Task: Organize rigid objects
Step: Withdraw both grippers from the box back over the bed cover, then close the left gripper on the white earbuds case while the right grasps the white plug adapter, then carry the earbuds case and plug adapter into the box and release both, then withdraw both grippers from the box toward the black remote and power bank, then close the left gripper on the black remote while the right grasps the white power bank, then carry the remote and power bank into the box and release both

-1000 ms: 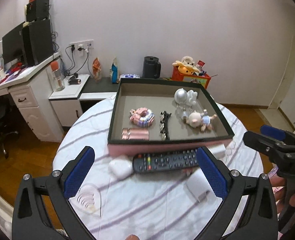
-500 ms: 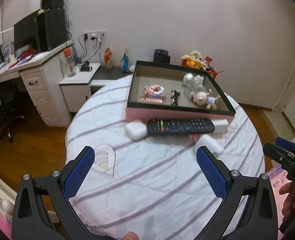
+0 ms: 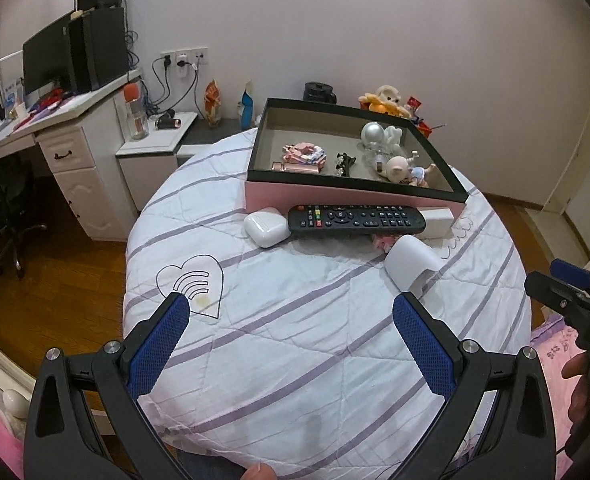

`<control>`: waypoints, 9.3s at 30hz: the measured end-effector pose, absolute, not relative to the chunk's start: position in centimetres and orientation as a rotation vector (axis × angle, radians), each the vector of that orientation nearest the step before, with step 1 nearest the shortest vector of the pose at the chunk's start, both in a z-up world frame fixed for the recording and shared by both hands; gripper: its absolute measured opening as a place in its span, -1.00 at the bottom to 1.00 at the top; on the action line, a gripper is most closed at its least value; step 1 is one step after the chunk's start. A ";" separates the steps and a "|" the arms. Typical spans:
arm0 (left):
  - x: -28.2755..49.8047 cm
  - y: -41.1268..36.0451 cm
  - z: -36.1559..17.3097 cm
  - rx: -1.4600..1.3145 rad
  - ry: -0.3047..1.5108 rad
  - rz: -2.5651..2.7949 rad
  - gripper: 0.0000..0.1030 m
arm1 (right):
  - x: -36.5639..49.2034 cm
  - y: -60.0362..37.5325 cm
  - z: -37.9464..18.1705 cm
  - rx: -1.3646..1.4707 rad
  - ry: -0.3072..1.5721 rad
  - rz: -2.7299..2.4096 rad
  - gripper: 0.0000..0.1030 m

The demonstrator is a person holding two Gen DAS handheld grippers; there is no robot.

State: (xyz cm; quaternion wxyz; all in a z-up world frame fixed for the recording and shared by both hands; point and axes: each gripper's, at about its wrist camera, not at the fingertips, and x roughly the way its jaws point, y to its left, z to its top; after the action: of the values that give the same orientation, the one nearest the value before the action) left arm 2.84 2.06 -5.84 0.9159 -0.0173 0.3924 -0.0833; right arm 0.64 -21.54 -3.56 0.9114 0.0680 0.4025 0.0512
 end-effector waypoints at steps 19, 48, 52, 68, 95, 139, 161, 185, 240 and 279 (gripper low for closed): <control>8.1 3.8 -9.5 0.008 0.883 -0.124 0.99 | 2.9 -19.4 -6.3 0.104 0.918 0.132 1.00; 17.3 2.6 -14.8 0.038 0.942 -0.170 0.90 | 9.5 -15.5 -12.4 0.040 0.975 0.125 0.68; 17.1 3.0 -14.5 0.044 0.928 -0.184 0.58 | 9.2 -15.8 -12.1 0.048 0.964 0.132 0.43; 14.5 5.9 -13.6 -0.063 0.917 -0.188 -0.01 | 7.9 -17.4 -11.4 0.118 0.962 0.145 0.43; 20.4 -0.2 -1.4 0.034 0.744 -0.343 -0.01 | 15.0 -19.6 -1.9 0.082 0.785 0.172 0.43; 25.0 -1.2 -0.6 0.011 0.751 -0.311 0.99 | 23.2 -18.4 -1.8 0.101 0.847 0.183 0.65; 6.5 0.2 -3.6 -0.027 0.720 -0.263 0.99 | 4.9 -21.6 -2.6 0.201 0.793 0.147 0.65; 2.4 0.9 -5.4 -0.013 0.777 -0.219 0.99 | 1.0 -19.9 -3.7 0.127 0.817 0.132 0.65; 11.2 -1.5 -14.9 -0.026 0.959 -0.054 1.00 | 13.8 -21.5 -11.3 0.221 0.926 0.037 0.64; 10.8 2.6 -13.5 -0.006 0.918 -0.168 -0.15 | 11.8 -22.3 -10.8 0.231 0.903 0.043 0.09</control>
State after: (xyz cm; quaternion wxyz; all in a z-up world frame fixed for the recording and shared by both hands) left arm 10.81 2.60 -13.47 0.8931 -0.0027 0.4424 -0.0812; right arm 11.83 -22.27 -10.80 0.8932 0.1112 0.4351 0.0209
